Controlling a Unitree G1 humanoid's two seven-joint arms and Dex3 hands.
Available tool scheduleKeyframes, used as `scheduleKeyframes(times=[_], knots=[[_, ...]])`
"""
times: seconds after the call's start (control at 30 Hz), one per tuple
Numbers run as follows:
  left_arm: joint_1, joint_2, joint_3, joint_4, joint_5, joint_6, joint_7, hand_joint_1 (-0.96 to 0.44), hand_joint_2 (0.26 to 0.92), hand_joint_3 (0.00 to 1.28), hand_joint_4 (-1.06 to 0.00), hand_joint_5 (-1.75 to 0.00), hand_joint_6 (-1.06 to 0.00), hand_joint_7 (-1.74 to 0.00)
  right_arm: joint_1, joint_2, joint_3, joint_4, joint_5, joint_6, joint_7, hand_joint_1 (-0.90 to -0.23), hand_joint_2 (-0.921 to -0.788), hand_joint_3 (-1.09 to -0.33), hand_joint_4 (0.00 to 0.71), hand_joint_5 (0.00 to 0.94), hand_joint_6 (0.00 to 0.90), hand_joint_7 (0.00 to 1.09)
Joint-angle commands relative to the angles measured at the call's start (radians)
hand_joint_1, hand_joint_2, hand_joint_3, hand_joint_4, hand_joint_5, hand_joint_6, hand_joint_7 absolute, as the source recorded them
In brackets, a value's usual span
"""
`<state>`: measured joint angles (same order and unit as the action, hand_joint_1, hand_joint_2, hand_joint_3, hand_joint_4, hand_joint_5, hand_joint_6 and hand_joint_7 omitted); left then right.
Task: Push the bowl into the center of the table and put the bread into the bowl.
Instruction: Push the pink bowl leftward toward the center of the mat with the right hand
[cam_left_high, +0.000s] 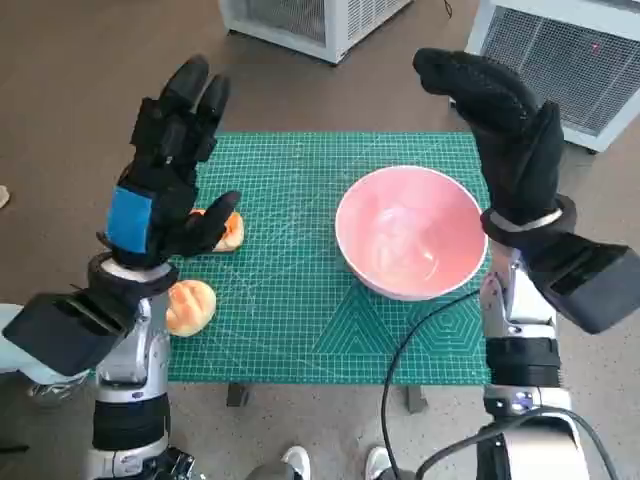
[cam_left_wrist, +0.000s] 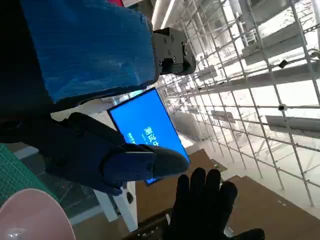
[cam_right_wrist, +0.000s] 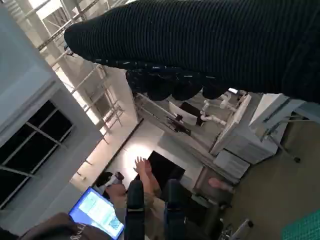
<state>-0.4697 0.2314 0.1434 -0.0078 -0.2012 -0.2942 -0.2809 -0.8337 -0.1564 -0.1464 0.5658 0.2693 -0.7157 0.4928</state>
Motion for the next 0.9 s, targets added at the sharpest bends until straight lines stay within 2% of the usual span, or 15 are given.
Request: scheduleKeyframes(times=[0.03, 0.9], knots=[[-0.015, 0.0, -0.002, 0.0, 0.003, 0.004, 0.006, -0.73, 0.921, 0.42, -0.19, 0.0, 0.0, -0.42, 0.031, -0.008, 0.003, 0.0, -0.007, 0.017, -0.003, -0.761, -0.921, -0.807, 0.212, 0.006, -0.001, 0.6], [-0.022, 0.002, -0.003, 0.008, 0.009, 0.0, 0.01, -0.72, 0.921, 0.42, -0.19, 0.0, 0.0, -0.42, 0.037, -0.011, 0.001, -0.009, -0.007, 0.026, -0.004, -0.761, -0.921, -0.808, 0.212, 0.006, -0.001, 0.6]])
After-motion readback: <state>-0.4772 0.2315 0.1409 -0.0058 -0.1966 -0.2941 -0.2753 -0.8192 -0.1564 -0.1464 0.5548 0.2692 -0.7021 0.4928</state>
